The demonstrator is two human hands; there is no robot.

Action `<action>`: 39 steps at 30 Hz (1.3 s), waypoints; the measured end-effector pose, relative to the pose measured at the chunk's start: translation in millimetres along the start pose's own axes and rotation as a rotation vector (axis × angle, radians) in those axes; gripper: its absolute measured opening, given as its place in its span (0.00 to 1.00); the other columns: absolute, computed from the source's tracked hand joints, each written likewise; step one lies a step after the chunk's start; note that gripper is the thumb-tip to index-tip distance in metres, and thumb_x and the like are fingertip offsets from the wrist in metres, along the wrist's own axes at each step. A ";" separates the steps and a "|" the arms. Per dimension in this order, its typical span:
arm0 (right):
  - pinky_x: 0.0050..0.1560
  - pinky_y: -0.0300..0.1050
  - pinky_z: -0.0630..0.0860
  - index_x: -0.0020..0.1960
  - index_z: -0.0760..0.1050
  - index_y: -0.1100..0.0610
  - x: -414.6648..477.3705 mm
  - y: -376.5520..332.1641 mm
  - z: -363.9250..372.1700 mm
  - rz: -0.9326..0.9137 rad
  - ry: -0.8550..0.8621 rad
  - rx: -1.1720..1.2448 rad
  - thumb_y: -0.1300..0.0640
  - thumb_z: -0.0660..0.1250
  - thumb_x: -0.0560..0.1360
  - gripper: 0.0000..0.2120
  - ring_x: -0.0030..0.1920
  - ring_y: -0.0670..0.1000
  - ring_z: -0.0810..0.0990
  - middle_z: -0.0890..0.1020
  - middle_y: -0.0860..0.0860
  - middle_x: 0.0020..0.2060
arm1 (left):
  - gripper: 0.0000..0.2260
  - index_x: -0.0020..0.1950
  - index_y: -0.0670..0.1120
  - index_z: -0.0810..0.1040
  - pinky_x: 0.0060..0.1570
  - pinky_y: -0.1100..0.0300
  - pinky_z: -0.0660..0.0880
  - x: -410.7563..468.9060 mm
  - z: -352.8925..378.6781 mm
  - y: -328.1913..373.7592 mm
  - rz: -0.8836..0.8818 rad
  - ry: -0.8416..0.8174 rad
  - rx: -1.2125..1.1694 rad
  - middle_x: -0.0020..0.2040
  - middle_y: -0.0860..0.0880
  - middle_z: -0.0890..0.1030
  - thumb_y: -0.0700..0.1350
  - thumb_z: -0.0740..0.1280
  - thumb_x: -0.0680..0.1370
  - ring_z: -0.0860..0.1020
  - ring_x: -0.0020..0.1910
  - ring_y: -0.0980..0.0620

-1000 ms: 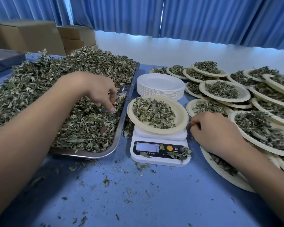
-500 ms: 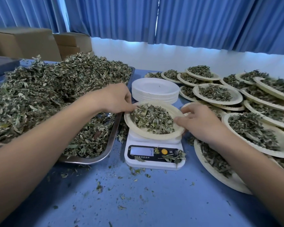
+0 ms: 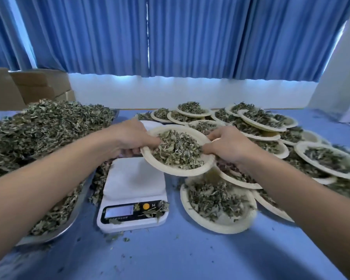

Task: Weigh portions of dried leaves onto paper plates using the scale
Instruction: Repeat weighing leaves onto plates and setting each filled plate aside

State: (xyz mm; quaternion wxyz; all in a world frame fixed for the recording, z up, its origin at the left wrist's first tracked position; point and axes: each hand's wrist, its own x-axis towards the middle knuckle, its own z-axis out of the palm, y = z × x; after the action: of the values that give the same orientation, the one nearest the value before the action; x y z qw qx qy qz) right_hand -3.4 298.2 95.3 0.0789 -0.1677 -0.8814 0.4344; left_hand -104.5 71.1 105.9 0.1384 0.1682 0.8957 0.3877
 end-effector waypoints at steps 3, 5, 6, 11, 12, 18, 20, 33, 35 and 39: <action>0.23 0.38 0.68 0.48 0.81 0.62 0.1 21.8 -40.6 0.069 0.060 0.105 0.61 0.71 0.77 0.04 0.23 0.47 0.72 0.80 0.54 0.31 | 0.12 0.39 0.41 0.77 0.28 0.63 0.59 15.5 25.6 39.2 0.010 -0.073 -0.051 0.33 0.41 0.73 0.46 0.75 0.75 0.64 0.24 0.50; 0.22 0.38 0.67 0.49 0.81 0.63 -0.9 38.6 -67.8 0.094 0.114 0.142 0.63 0.70 0.77 0.04 0.20 0.48 0.70 0.78 0.53 0.26 | 0.15 0.36 0.42 0.76 0.25 0.64 0.59 30.2 43.6 63.7 0.009 -0.157 -0.133 0.29 0.44 0.75 0.50 0.75 0.76 0.65 0.23 0.53; 0.22 0.38 0.67 0.48 0.81 0.64 -1.2 48.0 -81.4 0.105 0.140 0.152 0.64 0.70 0.77 0.04 0.20 0.48 0.70 0.77 0.53 0.24 | 0.15 0.37 0.43 0.77 0.24 0.64 0.60 37.7 53.3 75.9 0.010 -0.200 -0.166 0.27 0.46 0.75 0.51 0.73 0.77 0.66 0.22 0.55; 0.21 0.37 0.70 0.46 0.80 0.64 1.9 94.9 -146.4 0.197 0.238 0.204 0.65 0.71 0.77 0.02 0.20 0.47 0.70 0.75 0.54 0.23 | 0.07 0.53 0.38 0.79 0.22 0.64 0.64 72.7 106.7 132.8 0.064 -0.188 -0.275 0.34 0.44 0.76 0.40 0.69 0.77 0.71 0.24 0.55; 0.21 0.36 0.70 0.47 0.80 0.64 2.9 104.0 -158.9 0.214 0.258 0.210 0.65 0.71 0.77 0.02 0.19 0.47 0.70 0.75 0.54 0.23 | 0.06 0.53 0.38 0.79 0.21 0.64 0.65 78.1 117.8 144.3 0.088 -0.184 -0.291 0.34 0.44 0.75 0.38 0.69 0.77 0.72 0.23 0.55; 0.21 0.36 0.71 0.46 0.80 0.63 15.4 149.0 -236.1 0.257 0.403 0.171 0.65 0.72 0.77 0.02 0.19 0.47 0.70 0.76 0.54 0.22 | 0.09 0.55 0.33 0.80 0.25 0.64 0.71 105.3 179.2 219.2 0.165 -0.205 -0.347 0.38 0.42 0.80 0.34 0.70 0.77 0.75 0.26 0.55; 0.21 0.37 0.70 0.44 0.80 0.63 20.8 161.4 -263.7 0.262 0.449 0.152 0.65 0.72 0.77 0.03 0.21 0.49 0.70 0.77 0.56 0.25 | 0.10 0.56 0.32 0.80 0.25 0.64 0.71 115.6 198.0 247.3 0.196 -0.205 -0.344 0.35 0.42 0.79 0.33 0.70 0.76 0.74 0.26 0.54; 0.29 0.43 0.73 0.59 0.78 0.72 46.3 235.8 -364.7 0.412 0.658 0.117 0.66 0.71 0.78 0.12 0.28 0.52 0.75 0.79 0.59 0.33 | 0.05 0.50 0.36 0.76 0.26 0.64 0.71 168.4 305.4 355.0 0.264 -0.268 -0.209 0.33 0.44 0.76 0.31 0.70 0.76 0.73 0.27 0.53; 0.30 0.43 0.72 0.60 0.78 0.72 40.6 246.6 -374.5 0.431 0.689 0.087 0.66 0.71 0.77 0.14 0.27 0.51 0.75 0.80 0.59 0.33 | 0.06 0.49 0.36 0.77 0.27 0.63 0.70 170.7 322.2 363.7 0.274 -0.296 -0.185 0.34 0.44 0.77 0.31 0.71 0.75 0.74 0.29 0.52; 0.32 0.43 0.74 0.58 0.80 0.69 19.5 277.2 -388.2 0.491 0.719 -0.006 0.64 0.71 0.77 0.12 0.30 0.53 0.75 0.80 0.57 0.32 | 0.07 0.43 0.39 0.74 0.28 0.63 0.65 162.9 364.1 374.4 0.316 -0.350 -0.099 0.33 0.42 0.77 0.32 0.72 0.74 0.73 0.30 0.49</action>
State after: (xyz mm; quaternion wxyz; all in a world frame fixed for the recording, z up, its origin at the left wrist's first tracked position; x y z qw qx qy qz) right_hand 151.9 749.3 112.4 0.2745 -0.5133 -0.7331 0.3517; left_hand -41.7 614.3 123.5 0.2370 0.3639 0.8005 0.4130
